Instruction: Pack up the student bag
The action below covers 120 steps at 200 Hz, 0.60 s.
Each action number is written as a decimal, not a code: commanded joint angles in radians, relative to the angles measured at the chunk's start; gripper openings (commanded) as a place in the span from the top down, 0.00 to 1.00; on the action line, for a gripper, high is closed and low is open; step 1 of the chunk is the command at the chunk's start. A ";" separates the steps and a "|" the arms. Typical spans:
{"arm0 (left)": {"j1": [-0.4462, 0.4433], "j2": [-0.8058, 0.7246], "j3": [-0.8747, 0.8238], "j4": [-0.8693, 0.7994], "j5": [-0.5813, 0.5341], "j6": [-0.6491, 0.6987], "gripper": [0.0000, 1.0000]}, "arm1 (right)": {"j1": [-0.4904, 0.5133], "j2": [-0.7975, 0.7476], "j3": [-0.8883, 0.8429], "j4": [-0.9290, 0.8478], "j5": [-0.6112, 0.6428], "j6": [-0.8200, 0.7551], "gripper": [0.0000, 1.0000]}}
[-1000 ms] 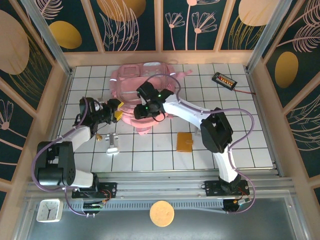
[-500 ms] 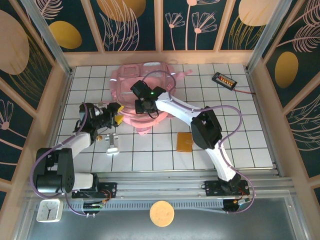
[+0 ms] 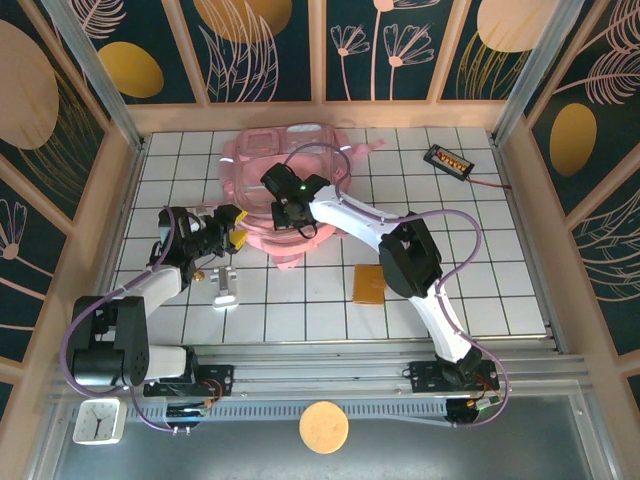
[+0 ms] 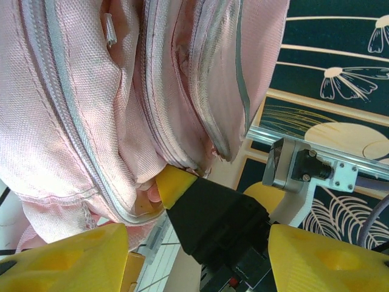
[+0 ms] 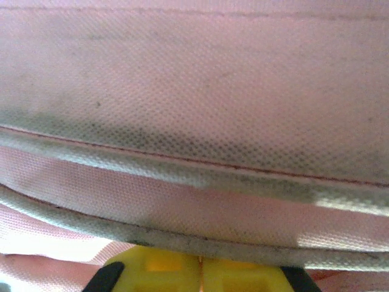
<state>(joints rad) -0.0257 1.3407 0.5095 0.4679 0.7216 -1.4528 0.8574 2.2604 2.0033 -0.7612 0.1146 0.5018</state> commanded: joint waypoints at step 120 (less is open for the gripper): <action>-0.111 0.127 0.096 0.184 -0.103 -0.144 0.43 | -0.038 -0.067 0.183 -0.125 -0.249 -0.082 1.00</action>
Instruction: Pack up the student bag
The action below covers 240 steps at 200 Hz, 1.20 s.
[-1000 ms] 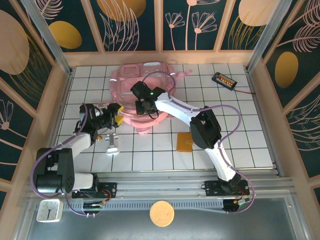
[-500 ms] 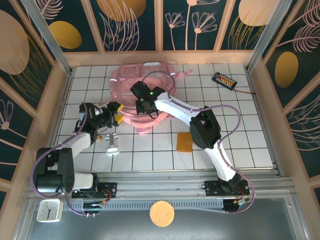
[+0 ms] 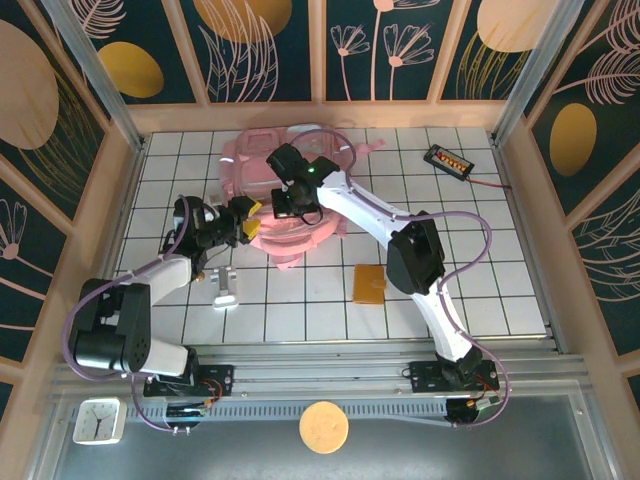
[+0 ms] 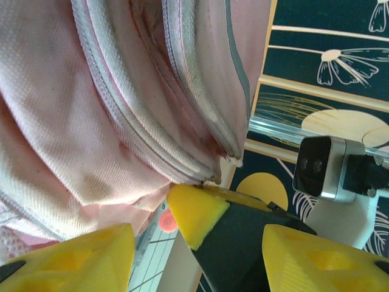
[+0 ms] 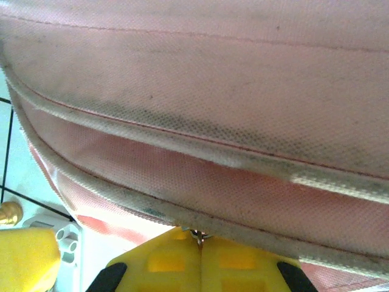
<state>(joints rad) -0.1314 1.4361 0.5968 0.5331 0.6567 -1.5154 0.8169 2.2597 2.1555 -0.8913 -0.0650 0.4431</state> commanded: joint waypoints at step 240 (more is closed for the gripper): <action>0.049 0.109 0.062 0.004 -0.075 0.035 1.00 | -0.176 -0.266 -0.336 -0.017 -0.083 -0.169 1.00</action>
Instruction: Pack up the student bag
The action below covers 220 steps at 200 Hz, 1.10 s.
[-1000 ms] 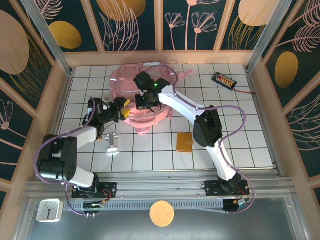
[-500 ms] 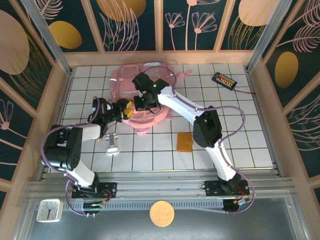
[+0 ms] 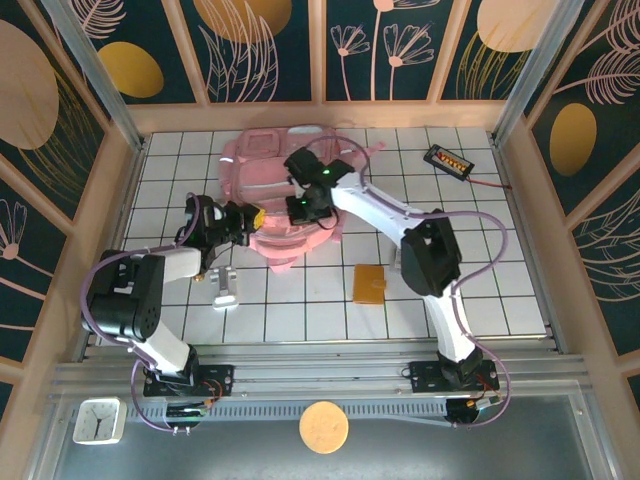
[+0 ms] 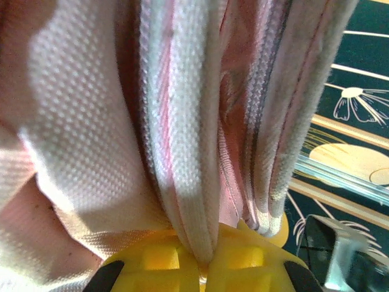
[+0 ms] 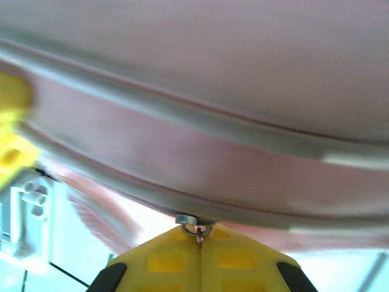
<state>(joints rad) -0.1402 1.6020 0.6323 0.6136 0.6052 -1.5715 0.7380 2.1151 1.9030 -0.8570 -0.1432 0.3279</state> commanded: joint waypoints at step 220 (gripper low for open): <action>0.142 -0.026 0.300 -0.674 0.158 0.656 1.00 | -0.404 0.060 -0.106 0.686 0.004 -0.849 1.00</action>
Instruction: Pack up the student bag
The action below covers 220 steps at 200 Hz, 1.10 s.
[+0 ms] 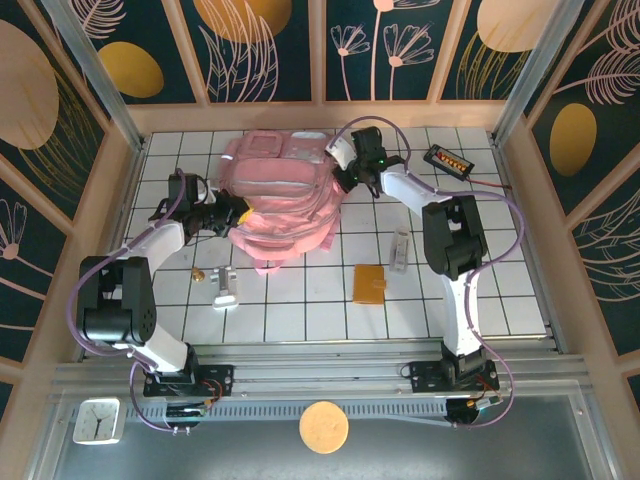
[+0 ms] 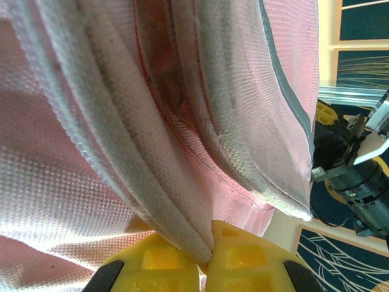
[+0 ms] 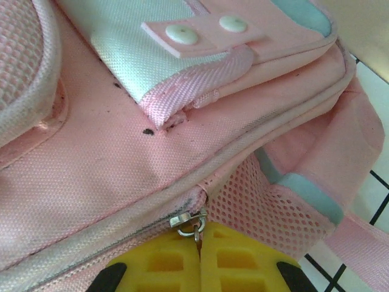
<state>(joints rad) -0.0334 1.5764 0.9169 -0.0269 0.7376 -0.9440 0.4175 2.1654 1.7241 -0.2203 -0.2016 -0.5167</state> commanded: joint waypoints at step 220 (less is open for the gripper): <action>-0.359 -0.069 0.337 -0.417 -0.557 1.476 0.25 | -0.101 -0.331 -0.137 -0.001 -0.526 1.177 0.02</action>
<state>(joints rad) -0.3569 1.4364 1.2755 -0.4320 0.2497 0.1177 0.3145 1.8526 1.5597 -0.1665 -0.6983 0.6426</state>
